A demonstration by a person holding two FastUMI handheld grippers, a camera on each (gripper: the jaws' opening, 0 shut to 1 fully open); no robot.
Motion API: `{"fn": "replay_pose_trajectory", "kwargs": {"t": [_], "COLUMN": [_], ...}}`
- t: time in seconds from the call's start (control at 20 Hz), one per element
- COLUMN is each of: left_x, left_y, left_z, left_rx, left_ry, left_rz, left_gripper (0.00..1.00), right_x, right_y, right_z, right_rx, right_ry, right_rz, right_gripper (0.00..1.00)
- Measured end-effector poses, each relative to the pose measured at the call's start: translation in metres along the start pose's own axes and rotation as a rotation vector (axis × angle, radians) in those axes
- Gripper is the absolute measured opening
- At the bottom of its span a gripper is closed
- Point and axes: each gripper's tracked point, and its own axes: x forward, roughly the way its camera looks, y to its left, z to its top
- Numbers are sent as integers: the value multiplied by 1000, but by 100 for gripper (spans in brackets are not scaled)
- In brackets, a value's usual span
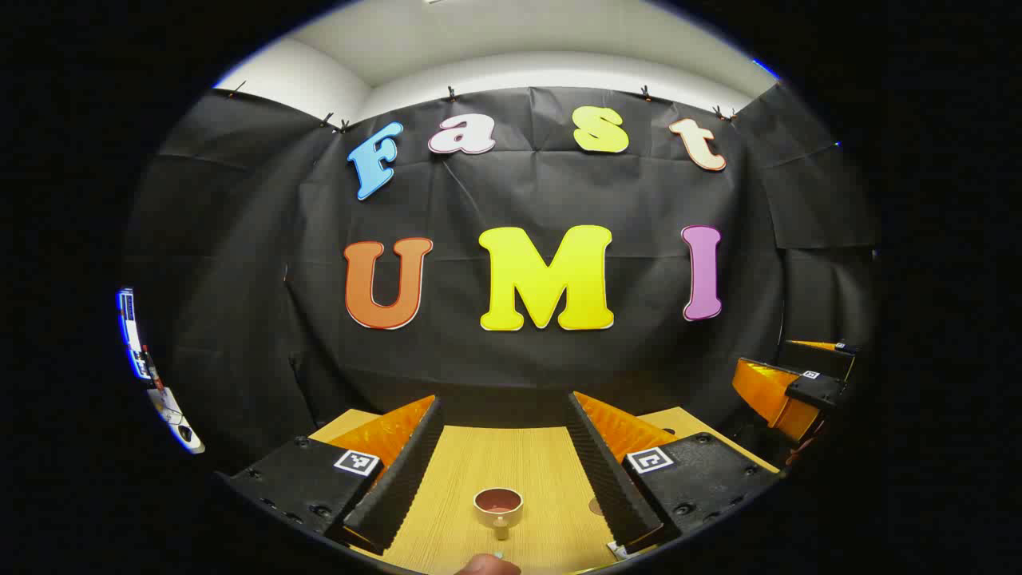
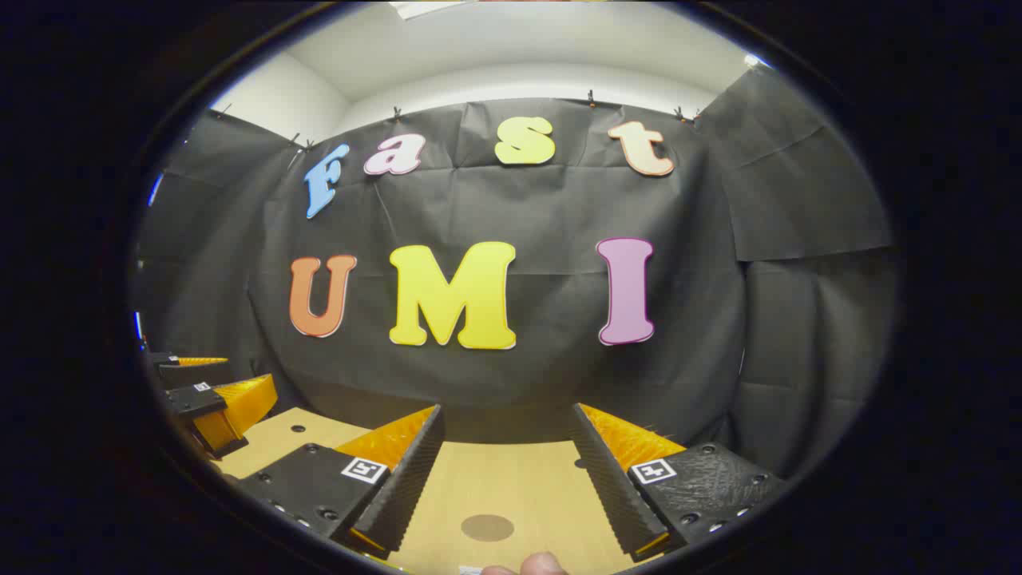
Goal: Put the toothbrush and toothpaste on the desktop into the cup, then pick up the cup and place it on the coaster on the desktop.
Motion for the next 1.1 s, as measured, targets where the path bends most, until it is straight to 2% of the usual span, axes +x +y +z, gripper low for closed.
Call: {"fn": "replay_pose_trajectory", "kwargs": {"t": [0.05,0.15,0.3,0.4,0.65,0.7,0.75,1.0,1.1], "left_x": [1,1,4,2,3,2,3,7,7], "left_y": [-1,-3,-2,-2,-1,0,4,13,11], "left_z": [0,0,-1,0,2,0,0,-22,-36], "left_rx": [-2,-4,-8,-7,-7,-9,-11,-21,-14], "left_ry": [2,2,6,2,-8,-7,-8,48,97], "left_rz": [-5,-10,-21,-26,-27,-27,-23,-13,-36], "left_gripper": [96,96,96,96,96,96,96,96,97], "right_x": [0,0,-1,-3,-3,-4,-5,4,7], "right_y": [-1,-3,-1,1,3,2,-2,2,7], "right_z": [1,2,4,5,6,6,6,-20,-33], "right_rx": [0,-1,-3,-4,-5,-7,-17,-29,-49], "right_ry": [-2,-5,-8,-10,-15,-14,-19,51,94], "right_rz": [-4,-11,-16,-13,-16,-16,-21,-7,11], "right_gripper": [97,95,97,95,97,95,97,95,95]}}
